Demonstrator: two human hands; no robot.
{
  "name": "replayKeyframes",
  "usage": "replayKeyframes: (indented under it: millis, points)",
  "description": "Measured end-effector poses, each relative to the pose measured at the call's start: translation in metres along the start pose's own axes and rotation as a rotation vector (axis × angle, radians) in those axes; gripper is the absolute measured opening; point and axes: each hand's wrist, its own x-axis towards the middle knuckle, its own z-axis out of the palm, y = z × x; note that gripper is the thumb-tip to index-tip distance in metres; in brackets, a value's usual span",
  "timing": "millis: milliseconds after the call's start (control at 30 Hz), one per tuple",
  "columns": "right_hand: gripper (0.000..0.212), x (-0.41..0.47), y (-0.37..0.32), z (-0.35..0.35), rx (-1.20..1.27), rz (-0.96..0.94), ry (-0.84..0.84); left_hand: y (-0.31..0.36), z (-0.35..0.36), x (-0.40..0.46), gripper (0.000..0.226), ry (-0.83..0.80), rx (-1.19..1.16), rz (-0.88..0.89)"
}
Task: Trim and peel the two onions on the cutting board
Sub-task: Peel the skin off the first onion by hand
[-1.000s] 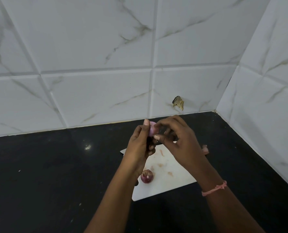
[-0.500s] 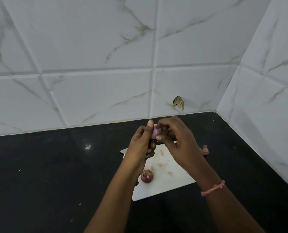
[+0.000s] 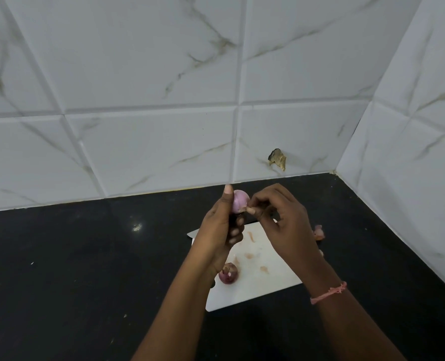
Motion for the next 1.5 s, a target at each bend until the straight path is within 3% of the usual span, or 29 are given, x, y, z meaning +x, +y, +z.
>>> replayKeyframes:
  millis: [67, 267, 433, 500, 633, 1200, 1333, 1433, 1500]
  points:
    - [0.004, -0.001, 0.005, -0.003, -0.012, 0.047, 0.036, 0.001, 0.000, 0.000, 0.053, 0.003, -0.031, -0.037]
    - [0.021, -0.002, 0.018, -0.007, -0.093, 0.155, 0.144, 0.000, 0.000, 0.003, 0.046, -0.046, -0.096, -0.060]
    - [0.012, -0.002, 0.001, -0.006, -0.006, 0.124, 0.185, -0.001, 0.000, 0.002, 0.046, -0.072, -0.079, -0.041]
    - [0.020, -0.002, -0.007, -0.004, 0.060, 0.119, 0.106, -0.002, 0.001, 0.002, 0.046, -0.064, -0.064, -0.033]
    - [0.032, -0.001, -0.006, 0.003, -0.035, 0.024, -0.075, -0.002, 0.002, -0.001, 0.045, -0.045, 0.015, -0.015]
    - [0.014, -0.006, -0.004, 0.010, -0.007, -0.033, 0.049, 0.000, 0.005, -0.002, 0.045, 0.010, 0.027, -0.049]
    - [0.005, -0.006, 0.003, 0.011, -0.052, 0.073, -0.064, 0.000, 0.003, -0.001, 0.044, 0.018, -0.011, -0.057]
    - [0.030, -0.006, 0.002, 0.009, -0.030, 0.181, -0.024, 0.000, 0.002, 0.002, 0.044, 0.025, -0.025, -0.044]
    - [0.032, -0.006, -0.005, 0.008, 0.087, 0.257, -0.019, 0.000, 0.005, -0.001, 0.046, 0.024, -0.020, -0.030]
